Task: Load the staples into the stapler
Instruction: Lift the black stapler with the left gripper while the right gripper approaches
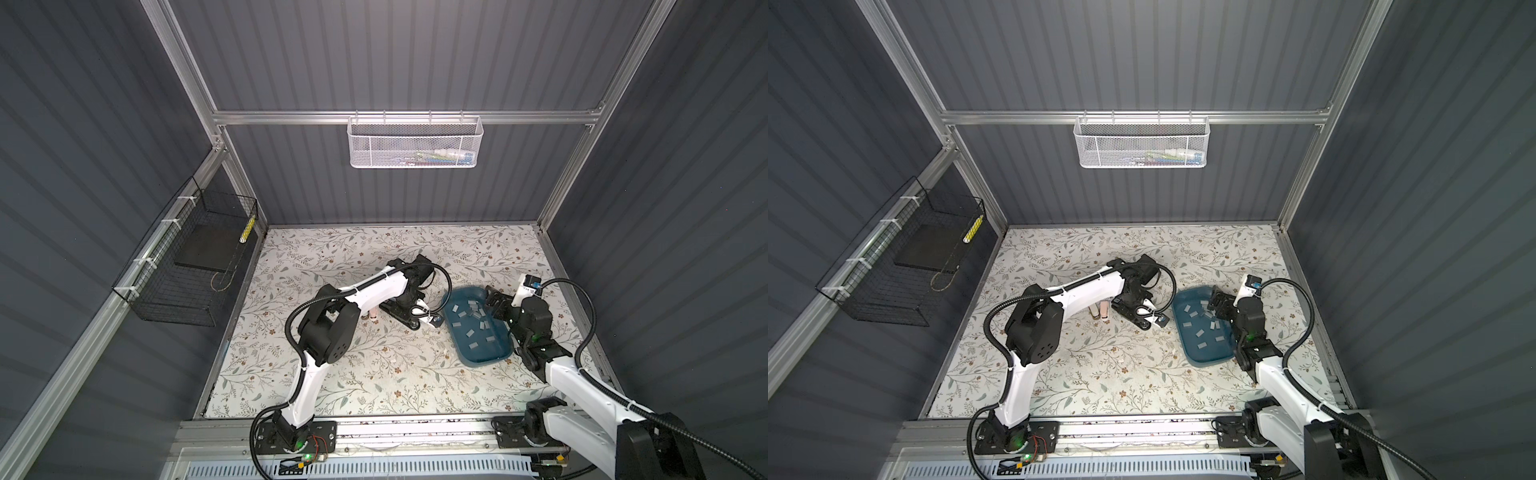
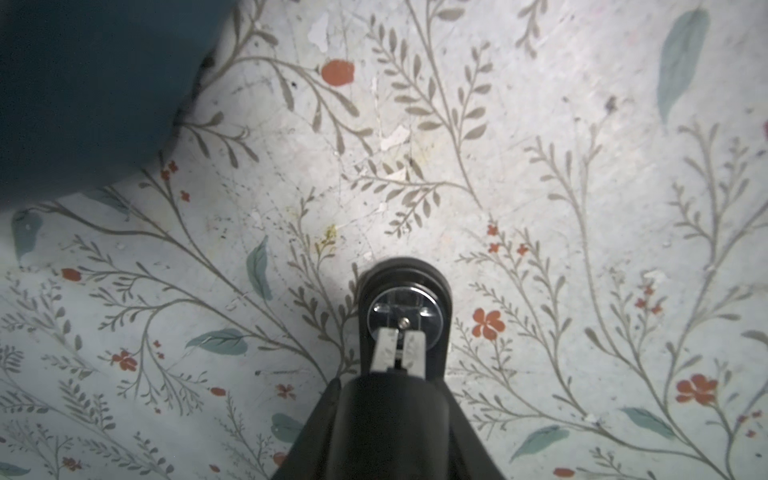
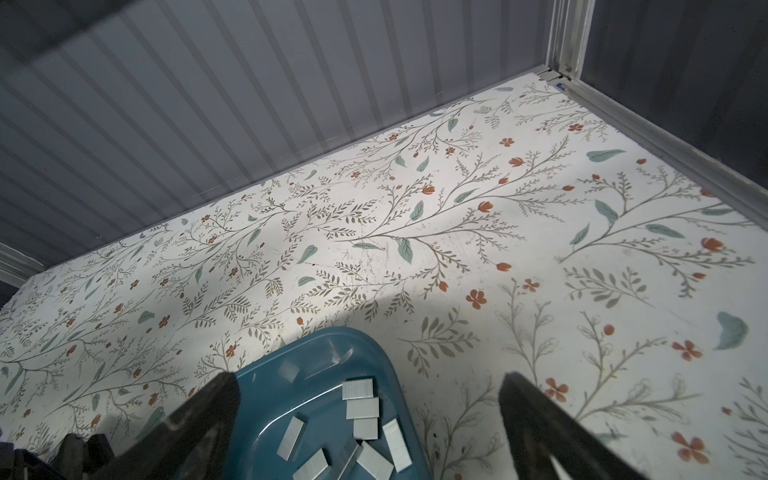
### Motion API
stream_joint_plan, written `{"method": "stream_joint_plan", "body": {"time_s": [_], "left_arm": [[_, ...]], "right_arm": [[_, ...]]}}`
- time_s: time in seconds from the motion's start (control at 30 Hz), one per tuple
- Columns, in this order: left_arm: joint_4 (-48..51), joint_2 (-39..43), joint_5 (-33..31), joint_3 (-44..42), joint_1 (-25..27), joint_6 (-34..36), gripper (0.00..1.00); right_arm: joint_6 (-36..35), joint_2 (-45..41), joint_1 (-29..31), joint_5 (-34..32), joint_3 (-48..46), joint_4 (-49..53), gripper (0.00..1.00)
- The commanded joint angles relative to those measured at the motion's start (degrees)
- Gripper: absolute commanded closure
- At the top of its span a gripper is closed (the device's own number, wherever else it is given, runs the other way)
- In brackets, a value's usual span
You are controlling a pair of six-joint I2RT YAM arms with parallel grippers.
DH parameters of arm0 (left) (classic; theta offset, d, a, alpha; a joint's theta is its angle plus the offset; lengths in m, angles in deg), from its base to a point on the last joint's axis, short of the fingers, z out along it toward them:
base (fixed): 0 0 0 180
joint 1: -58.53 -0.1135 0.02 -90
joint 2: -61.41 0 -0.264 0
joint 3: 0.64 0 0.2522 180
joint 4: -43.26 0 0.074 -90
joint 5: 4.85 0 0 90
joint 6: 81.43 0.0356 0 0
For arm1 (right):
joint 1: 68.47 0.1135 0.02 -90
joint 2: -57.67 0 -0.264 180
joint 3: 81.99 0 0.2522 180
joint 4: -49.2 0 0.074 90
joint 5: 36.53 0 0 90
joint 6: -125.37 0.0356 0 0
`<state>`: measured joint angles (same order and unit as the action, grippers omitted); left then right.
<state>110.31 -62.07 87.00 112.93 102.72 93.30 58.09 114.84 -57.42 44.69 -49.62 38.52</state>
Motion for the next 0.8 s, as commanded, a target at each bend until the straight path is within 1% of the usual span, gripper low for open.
{"method": "stream_joint_plan", "body": {"time_s": [0.0, 0.07, 0.23, 0.33, 0.37, 0.4, 0.5, 0.53, 0.57, 0.63, 0.7, 0.77], "left_arm": [[4.09, -1.41, -0.65, 1.53, -0.24, -0.48, 0.69], [4.09, -1.63, -0.7, 1.45, -0.33, -0.41, 0.72], [4.25, -2.37, -0.79, 1.75, -0.33, -0.42, 0.71], [4.34, -2.94, -0.79, 1.87, -0.33, -0.32, 0.71], [4.44, -3.22, -0.79, 2.12, -0.41, -0.27, 0.74], [4.45, -3.54, -0.67, 2.5, -0.49, -0.33, 0.78], [7.02, -3.94, 1.89, 4.67, -1.57, -1.13, 0.98], [7.44, -3.75, 3.31, 5.41, -2.12, -1.47, 1.0], [8.27, -3.25, 5.09, 6.23, -2.76, -1.63, 1.0], [8.39, -1.13, 8.07, 6.88, -3.79, -2.32, 1.0], [6.29, 2.07, 10.21, 5.97, -4.73, -3.36, 1.0], [2.82, 5.52, 12.19, 5.32, -5.56, -5.82, 1.0]], "right_arm": [[0.12, 0.23, 0.25, 0.27, 1.69, -0.16, 0.01], [0.09, 0.23, 0.2, 0.34, 1.71, -0.07, 0.01], [0.13, 0.32, 0.2, 0.41, 1.78, -0.07, 0.01], [0.08, 0.49, 0.2, 0.38, 1.83, 0.02, 0.01], [0.13, 0.49, 0.2, 0.41, 1.94, 0.01, 0.01], [0.13, 0.49, 0.2, 0.41, 1.93, 0.02, 0.01], [0.21, 0.53, 0.2, 0.34, 1.96, 0.01, 0.01], [0.22, 0.49, 0.2, 0.18, 1.96, 0.01, 0.01], [0.22, 0.34, 0.2, -0.08, 2.08, 0.36, 0.01], [0.4, -0.32, 0.19, -0.61, 3.93, 3.73, 0.01], [2.88, -1.55, 0.2, -1.51, 8.44, 12.75, 0.01], [4.04, -3.23, 0.2, 2.44, 11.52, 16.92, 0.03]]}}
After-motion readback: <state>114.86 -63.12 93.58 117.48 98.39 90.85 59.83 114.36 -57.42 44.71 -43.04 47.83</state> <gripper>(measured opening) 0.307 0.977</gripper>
